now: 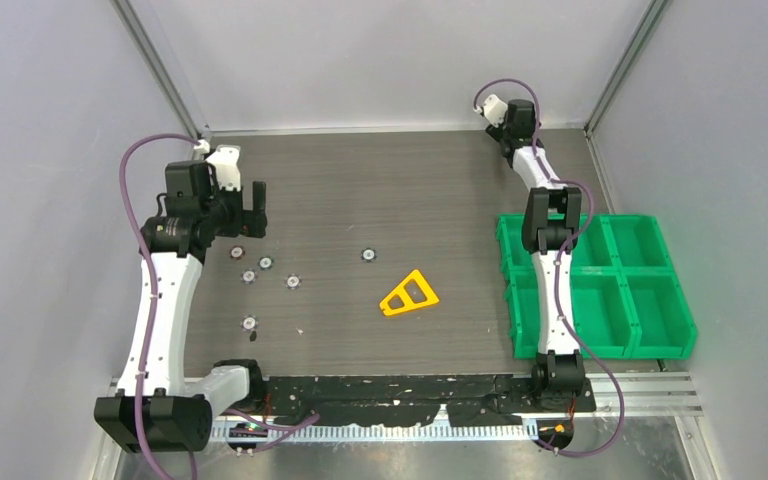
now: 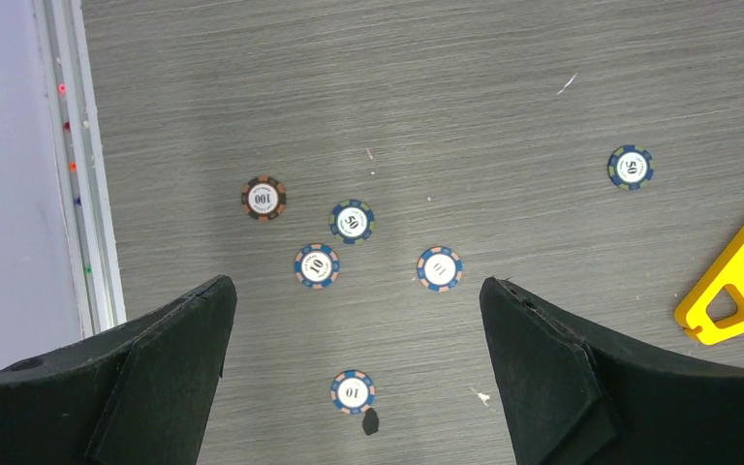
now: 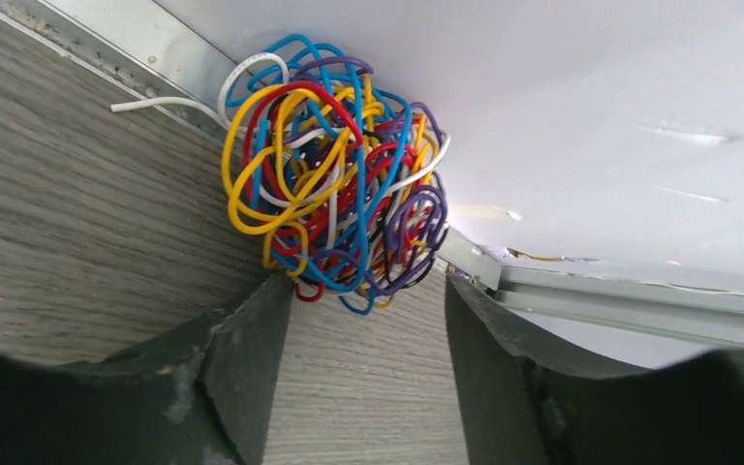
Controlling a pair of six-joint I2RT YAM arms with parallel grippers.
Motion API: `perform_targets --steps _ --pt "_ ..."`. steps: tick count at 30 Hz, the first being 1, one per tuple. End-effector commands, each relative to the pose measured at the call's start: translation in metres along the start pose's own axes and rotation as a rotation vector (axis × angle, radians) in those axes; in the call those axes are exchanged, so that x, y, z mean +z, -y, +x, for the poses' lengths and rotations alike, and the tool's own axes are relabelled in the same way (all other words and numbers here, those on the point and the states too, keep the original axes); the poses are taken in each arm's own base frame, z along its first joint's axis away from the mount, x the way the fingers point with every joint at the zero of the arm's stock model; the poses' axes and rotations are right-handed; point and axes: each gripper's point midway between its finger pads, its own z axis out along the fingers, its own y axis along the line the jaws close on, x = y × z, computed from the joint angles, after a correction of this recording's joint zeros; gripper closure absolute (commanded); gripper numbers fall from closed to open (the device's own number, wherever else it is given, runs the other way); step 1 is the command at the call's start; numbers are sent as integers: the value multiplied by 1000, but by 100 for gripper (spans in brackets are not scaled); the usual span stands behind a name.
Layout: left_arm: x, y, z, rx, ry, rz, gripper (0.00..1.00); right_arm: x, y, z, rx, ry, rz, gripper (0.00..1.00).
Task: Untangle the cables
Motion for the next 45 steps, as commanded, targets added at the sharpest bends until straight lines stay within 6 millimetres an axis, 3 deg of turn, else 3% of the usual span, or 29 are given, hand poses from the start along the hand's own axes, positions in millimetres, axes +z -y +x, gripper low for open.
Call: perform_targets --steps 1,6,8,9,10,11,12,13,14,17,20,24,25,26,27,28,29,30,31,32,33,34,35,36,37,38,39,42,45 --pt "-5 -4 -16 23 39 -20 1 2 27 -22 -38 102 60 41" --pt "-6 -5 -19 24 34 -27 1 -3 25 -27 -58 103 44 88" --pt "-7 -5 -21 22 39 -22 1 -11 32 -32 -42 108 41 94" --pt "-8 -4 -22 23 43 -18 1 -23 49 -43 -27 127 56 94" --pt "-9 -2 -23 22 47 -11 1 -26 43 -43 -7 128 23 95" --pt "-10 0 -23 22 51 0 1 -43 65 -58 15 155 40 95" --pt "-10 2 -24 18 56 11 1 -49 57 -58 47 158 -4 95" --pt "-12 4 -25 12 63 25 1 -71 81 -75 75 194 12 95" --pt "-13 8 -25 5 68 41 1 -83 61 -91 104 223 -75 95" --pt "-17 15 -28 -1 107 73 1 -146 74 -127 181 305 -201 95" --pt "-20 21 -29 15 154 103 1 -196 70 -141 219 338 -322 95" --pt "-31 40 -31 90 212 211 1 -285 77 -164 272 402 -485 95" --pt "-35 48 -32 114 225 261 1 -305 63 -166 296 403 -580 95" --pt "-40 58 -34 129 238 319 1 -330 68 -173 306 435 -610 95" --pt "-46 69 -35 143 255 383 1 -355 52 -175 336 440 -720 95" --pt "-52 82 -37 153 278 459 1 -382 55 -182 347 473 -756 95" --pt "-59 95 -39 162 309 540 1 -408 35 -185 383 476 -880 95" --pt "-67 108 -40 167 338 623 1 -435 34 -190 398 503 -920 94" --pt "-73 120 -41 171 369 693 1 -456 11 -191 424 495 -1030 95" --pt "-80 132 -43 182 397 749 1 -481 9 -194 425 524 -1057 95" --pt "-84 143 -41 199 412 795 1 -497 -18 -193 437 507 -1153 95" --pt "-87 152 -40 230 424 824 1 -520 -19 -195 432 540 -1168 95" --pt "-89 161 -37 260 426 847 1 -533 -46 -192 437 518 -1244 95" --pt "-89 169 -33 283 421 864 1 -552 -48 -193 435 546 -1254 95" --pt "-87 176 -29 307 410 885 1 -561 -73 -190 439 525 -1313 95" --pt "-87 184 -26 328 400 906 1 -575 -75 -189 432 549 -1317 95" --pt "-86 191 -23 341 387 927 1 -587 -94 -185 423 541 -1361 95" --pt "-89 219 -12 393 365 1016 1 -608 -135 -174 400 501 -1473 94" --pt "-82 244 3 478 329 1042 1 -622 -158 -170 387 487 -1548 95"
